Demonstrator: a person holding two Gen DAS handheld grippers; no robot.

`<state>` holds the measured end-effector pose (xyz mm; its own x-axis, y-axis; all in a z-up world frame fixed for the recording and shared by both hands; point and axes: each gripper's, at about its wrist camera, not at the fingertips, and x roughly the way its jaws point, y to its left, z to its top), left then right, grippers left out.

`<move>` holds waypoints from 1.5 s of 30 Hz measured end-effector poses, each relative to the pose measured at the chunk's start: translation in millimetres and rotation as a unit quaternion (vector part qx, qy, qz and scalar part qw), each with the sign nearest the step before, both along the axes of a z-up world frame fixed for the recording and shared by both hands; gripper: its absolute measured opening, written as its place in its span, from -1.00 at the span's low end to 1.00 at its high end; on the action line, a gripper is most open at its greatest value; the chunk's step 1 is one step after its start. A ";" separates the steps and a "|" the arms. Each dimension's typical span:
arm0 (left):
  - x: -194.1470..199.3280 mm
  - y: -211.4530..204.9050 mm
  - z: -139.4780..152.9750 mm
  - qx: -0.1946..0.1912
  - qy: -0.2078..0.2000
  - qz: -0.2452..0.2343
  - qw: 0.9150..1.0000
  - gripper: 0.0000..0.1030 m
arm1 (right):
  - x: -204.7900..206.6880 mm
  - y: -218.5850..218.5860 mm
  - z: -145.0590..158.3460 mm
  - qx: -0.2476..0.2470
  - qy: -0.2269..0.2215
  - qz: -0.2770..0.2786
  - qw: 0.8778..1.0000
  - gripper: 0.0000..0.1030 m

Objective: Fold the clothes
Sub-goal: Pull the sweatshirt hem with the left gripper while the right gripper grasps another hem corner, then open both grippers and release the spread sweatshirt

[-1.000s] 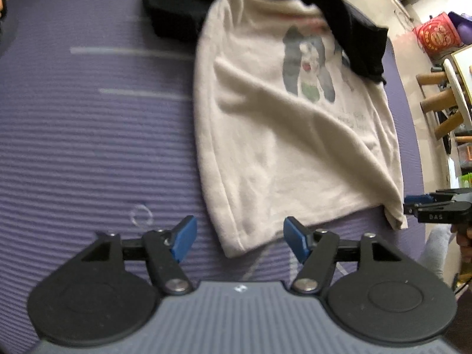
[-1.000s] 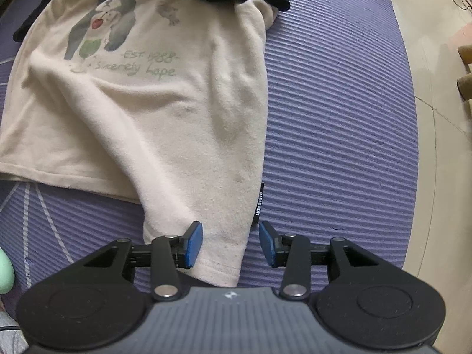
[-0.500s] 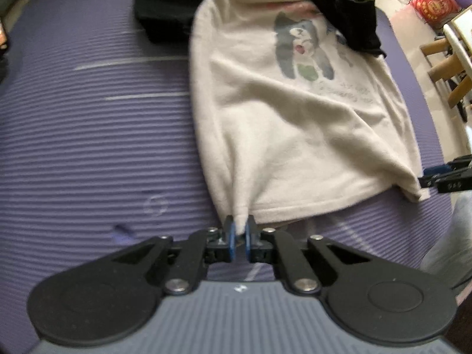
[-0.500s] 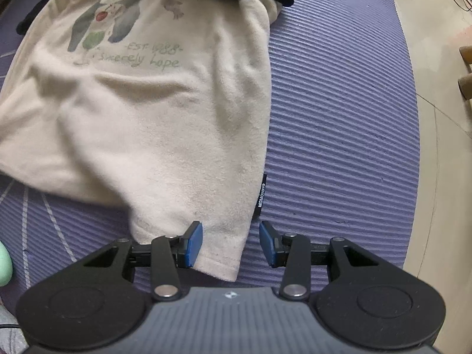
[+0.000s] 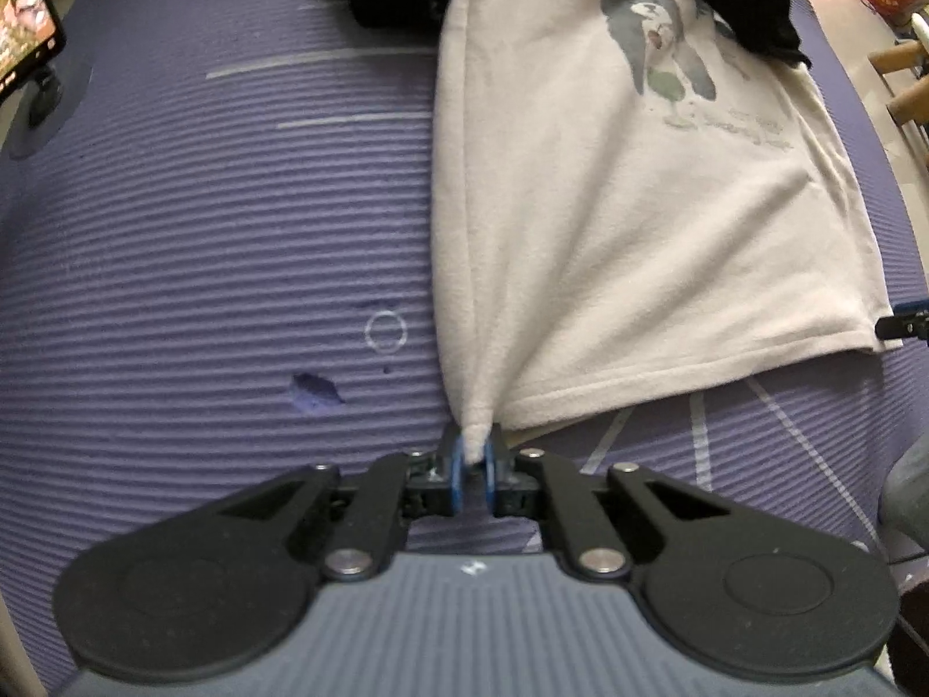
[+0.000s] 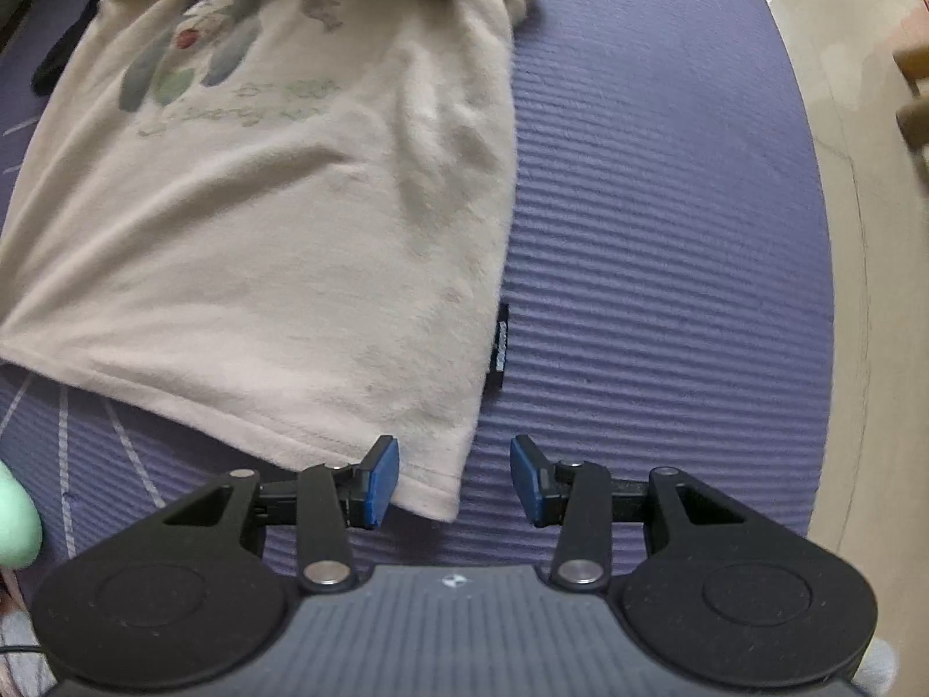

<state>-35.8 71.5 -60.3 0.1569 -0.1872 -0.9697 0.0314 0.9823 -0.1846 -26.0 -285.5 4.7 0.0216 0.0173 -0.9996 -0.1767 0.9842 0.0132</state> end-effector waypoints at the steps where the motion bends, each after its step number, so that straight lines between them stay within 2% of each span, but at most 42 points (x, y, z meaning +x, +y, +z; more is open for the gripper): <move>1: -0.4 -0.7 0.0 0.002 -0.001 0.000 1.000 -0.87 | -2.6 -1.6 -0.2 0.010 -0.004 0.001 1.000 -0.49; 2: -0.5 -1.7 0.6 0.003 -0.002 0.000 1.000 -0.87 | -4.0 -1.6 1.0 0.020 -0.001 0.006 1.000 -0.76; 3: -0.5 -2.8 1.1 0.006 -0.003 -0.001 1.000 -0.88 | -4.8 -0.5 2.8 0.021 0.000 0.011 1.000 -0.89; 5: -1.1 -6.8 2.7 0.017 -0.007 -0.010 1.000 -0.89 | -6.2 1.9 6.5 0.019 0.003 0.019 1.000 -0.90; 10: -0.9 -10.3 16.0 0.030 -0.016 -0.032 0.999 -0.90 | -18.1 8.9 35.6 -0.020 0.005 0.078 0.997 -0.91; 13: -2.4 -10.8 24.5 0.025 -0.014 -0.049 0.998 -0.90 | -9.8 24.6 65.6 -0.033 0.007 0.101 0.994 -0.91; 15: -4.6 -9.6 28.1 0.028 -0.013 -0.064 0.997 -0.90 | 0.9 23.1 71.6 -0.042 0.018 0.113 0.993 -0.91; 16: -6.7 -10.9 29.4 0.030 -0.011 -0.073 0.997 -0.90 | 9.8 33.8 53.1 -0.044 0.020 0.114 0.992 -0.91; 19: -13.3 -16.0 29.0 0.034 0.000 -0.100 0.994 -0.90 | 37.3 65.8 27.8 -0.058 0.043 0.129 0.989 -0.91; 23: -22.6 -26.2 19.7 0.051 0.016 -0.132 0.990 -0.90 | 34.1 69.4 12.6 -0.066 0.072 0.143 0.985 -0.91; 27: -25.7 -29.2 10.0 0.060 0.032 -0.146 0.987 -0.90 | 38.8 76.7 -4.3 -0.074 0.081 0.145 0.983 -0.89; 29: -25.5 -31.3 5.0 0.065 0.038 -0.157 0.985 -0.88 | 43.7 81.6 -15.5 -0.080 0.080 0.141 0.984 -0.82; 30: -24.6 -32.7 3.9 0.065 0.038 -0.166 0.983 -0.83 | 47.7 84.9 -20.5 -0.084 0.081 0.139 0.983 -0.67; 31: -23.0 -33.7 3.7 0.065 0.037 -0.175 0.982 -0.67 | 47.7 85.3 -21.3 -0.085 0.081 0.139 0.983 -0.41; 32: -21.2 -34.1 4.0 0.065 0.036 -0.181 0.981 -0.47 | 51.2 88.6 -21.7 -0.092 0.078 0.144 0.982 -0.31; 33: -16.8 -33.1 6.4 0.067 0.025 -0.179 0.981 0.04 | 55.0 92.1 -22.2 -0.098 0.074 0.150 0.981 -0.20; 34: -12.0 -31.8 9.6 0.068 0.014 -0.173 0.983 0.39 | 61.9 98.1 -19.2 -0.103 0.059 0.163 0.979 -0.13; 40: 18.4 -24.4 26.5 0.059 -0.035 -0.130 0.989 0.65 | 104.3 116.8 -5.3 -0.096 0.003 0.155 0.983 -0.02; 42: 33.8 -23.0 29.0 0.054 -0.047 -0.108 0.992 0.69 | 115.8 121.3 -3.3 -0.094 -0.014 0.151 0.984 -0.02; 44: 46.4 -27.6 28.1 0.050 -0.057 -0.091 0.993 0.69 | 139.5 130.4 -1.8 -0.086 -0.049 0.138 0.985 -0.02; 45: 51.5 -28.9 28.4 0.045 -0.062 -0.080 0.994 0.69 | 133.8 124.9 0.5 -0.085 -0.052 0.138 0.985 -0.02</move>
<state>15.8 42.6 -31.9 0.2516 -0.1338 -0.9585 0.2062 0.9751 -0.0820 107.8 -160.5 5.1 0.1415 -0.1316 -0.9811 -0.4297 0.8847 -0.1807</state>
